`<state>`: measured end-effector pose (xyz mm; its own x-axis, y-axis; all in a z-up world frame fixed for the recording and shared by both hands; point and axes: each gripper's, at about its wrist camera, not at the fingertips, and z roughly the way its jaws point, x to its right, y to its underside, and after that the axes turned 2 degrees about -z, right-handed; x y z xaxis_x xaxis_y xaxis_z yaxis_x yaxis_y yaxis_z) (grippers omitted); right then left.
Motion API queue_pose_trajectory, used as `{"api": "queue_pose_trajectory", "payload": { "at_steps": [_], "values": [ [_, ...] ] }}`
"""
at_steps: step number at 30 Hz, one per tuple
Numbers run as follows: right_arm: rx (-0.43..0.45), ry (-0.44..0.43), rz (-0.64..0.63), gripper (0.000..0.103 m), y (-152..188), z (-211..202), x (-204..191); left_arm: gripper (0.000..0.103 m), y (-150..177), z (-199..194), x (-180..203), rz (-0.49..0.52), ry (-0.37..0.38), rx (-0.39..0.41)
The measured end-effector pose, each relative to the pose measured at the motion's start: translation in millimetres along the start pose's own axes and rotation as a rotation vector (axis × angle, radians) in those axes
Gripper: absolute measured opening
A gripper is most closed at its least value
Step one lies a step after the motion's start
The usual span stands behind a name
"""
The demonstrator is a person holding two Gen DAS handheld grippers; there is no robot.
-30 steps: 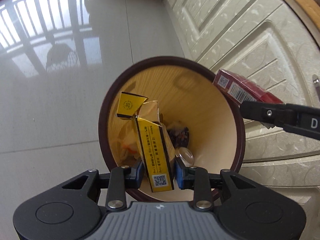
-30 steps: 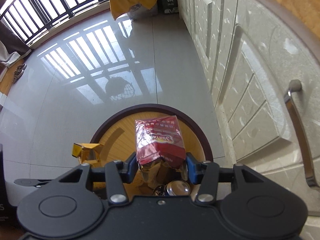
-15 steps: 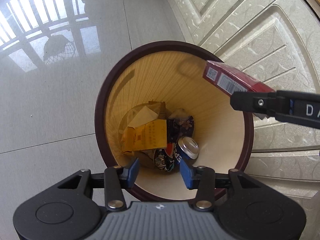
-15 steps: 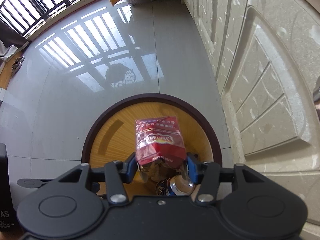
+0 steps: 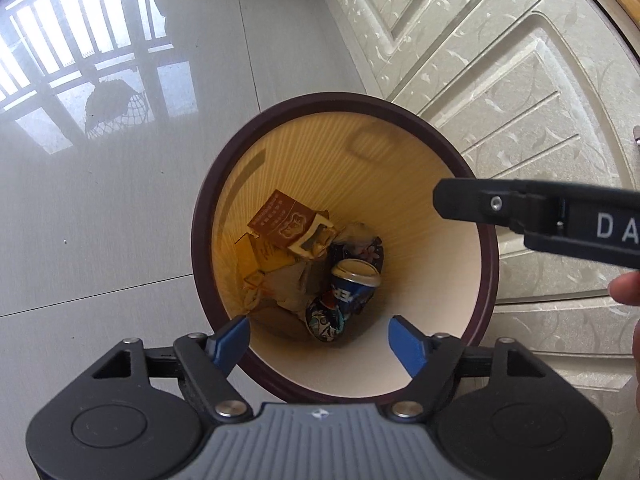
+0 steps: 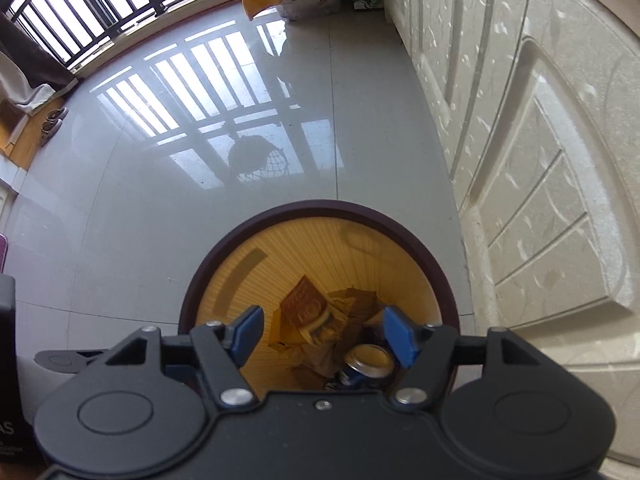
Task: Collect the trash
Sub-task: 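Withdraw both open tools from the wastebasket and turn back toward the bench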
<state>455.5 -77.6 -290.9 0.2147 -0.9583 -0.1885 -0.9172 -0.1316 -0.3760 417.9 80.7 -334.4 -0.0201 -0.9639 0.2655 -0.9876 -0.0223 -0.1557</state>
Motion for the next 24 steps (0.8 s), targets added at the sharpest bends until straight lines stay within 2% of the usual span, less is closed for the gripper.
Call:
{"api": "queue_pose_trajectory", "payload": {
  "at_steps": [8, 14, 18, 24],
  "values": [
    [-0.031, 0.055, -0.034, 0.069, 10, 0, 1, 0.093, 4, -7, 1, -0.003, 0.0, 0.026],
    [-0.026, 0.087, -0.068, 0.08, 17, -6, -2, 0.103, 10, -11, 1, -0.012, -0.01, 0.042],
    [-0.008, 0.104, -0.078, 0.095, 22, -12, 0, 0.103, 15, -17, -3, -0.027, -0.016, 0.054],
    [0.018, 0.115, -0.086, 0.103, 30, -21, 2, 0.103, 23, -23, -5, -0.027, -0.036, 0.084]
  ]
}}
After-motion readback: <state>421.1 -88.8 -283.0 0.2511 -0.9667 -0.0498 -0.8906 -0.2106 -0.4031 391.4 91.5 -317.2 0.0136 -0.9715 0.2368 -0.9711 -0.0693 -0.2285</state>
